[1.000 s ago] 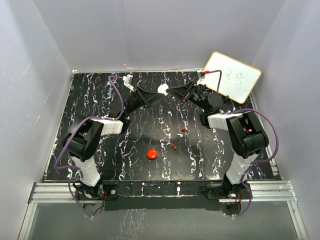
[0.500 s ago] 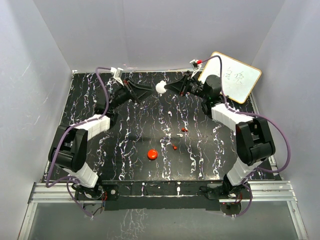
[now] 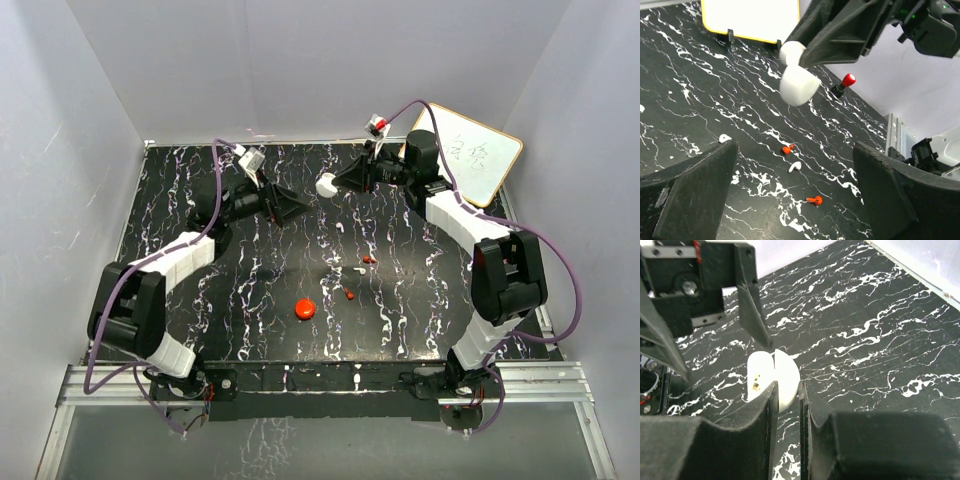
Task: Insert the wireless bluetooth earbuds into the charging case
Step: Adjust the charging case.
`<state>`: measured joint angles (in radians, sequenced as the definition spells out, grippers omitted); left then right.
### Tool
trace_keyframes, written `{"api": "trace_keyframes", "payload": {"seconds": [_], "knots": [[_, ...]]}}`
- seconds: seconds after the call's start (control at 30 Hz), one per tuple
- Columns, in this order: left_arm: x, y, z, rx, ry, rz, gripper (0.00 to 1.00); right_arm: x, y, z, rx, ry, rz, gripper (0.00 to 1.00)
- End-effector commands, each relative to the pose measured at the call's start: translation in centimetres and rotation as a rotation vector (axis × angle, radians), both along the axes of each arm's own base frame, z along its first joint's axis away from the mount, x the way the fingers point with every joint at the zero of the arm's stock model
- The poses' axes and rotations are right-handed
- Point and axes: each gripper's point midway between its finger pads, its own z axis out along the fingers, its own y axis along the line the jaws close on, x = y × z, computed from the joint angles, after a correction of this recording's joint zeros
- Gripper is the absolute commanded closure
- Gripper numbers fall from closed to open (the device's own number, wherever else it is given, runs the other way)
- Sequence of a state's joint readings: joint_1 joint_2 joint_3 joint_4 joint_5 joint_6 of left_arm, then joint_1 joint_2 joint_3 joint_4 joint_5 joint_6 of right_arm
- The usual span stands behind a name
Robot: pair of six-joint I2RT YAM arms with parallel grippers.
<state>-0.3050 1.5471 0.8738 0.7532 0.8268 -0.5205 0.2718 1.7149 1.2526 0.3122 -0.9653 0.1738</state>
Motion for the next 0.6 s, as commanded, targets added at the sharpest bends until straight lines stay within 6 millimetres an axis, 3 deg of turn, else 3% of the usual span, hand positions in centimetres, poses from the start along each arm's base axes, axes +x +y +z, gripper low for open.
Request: {"api": "trace_keyframes", "payload": {"seconds": [0.0,0.17,0.3,0.57], "knots": [[-1.1,0.6,1.6,0.053,-0.172,-0.01,0.06,0.2,-0.1,1.0,-0.064,-0.105,0.053,0.92],[-1.4,0.5,0.8,0.07,-0.187,-0.038,0.1,0.2,-0.5,0.2,-0.117,-0.113,0.048,0.91],[-1.3,0.3,-0.2,0.061,-0.186,-0.054,0.02,0.1,-0.5,-0.2,-0.125,-0.106,0.054,0.92],[-0.8,-0.1,-0.9,0.038,-0.169,-0.061,0.01,-0.2,-0.5,-0.4,-0.124,-0.1,0.072,0.92]]}}
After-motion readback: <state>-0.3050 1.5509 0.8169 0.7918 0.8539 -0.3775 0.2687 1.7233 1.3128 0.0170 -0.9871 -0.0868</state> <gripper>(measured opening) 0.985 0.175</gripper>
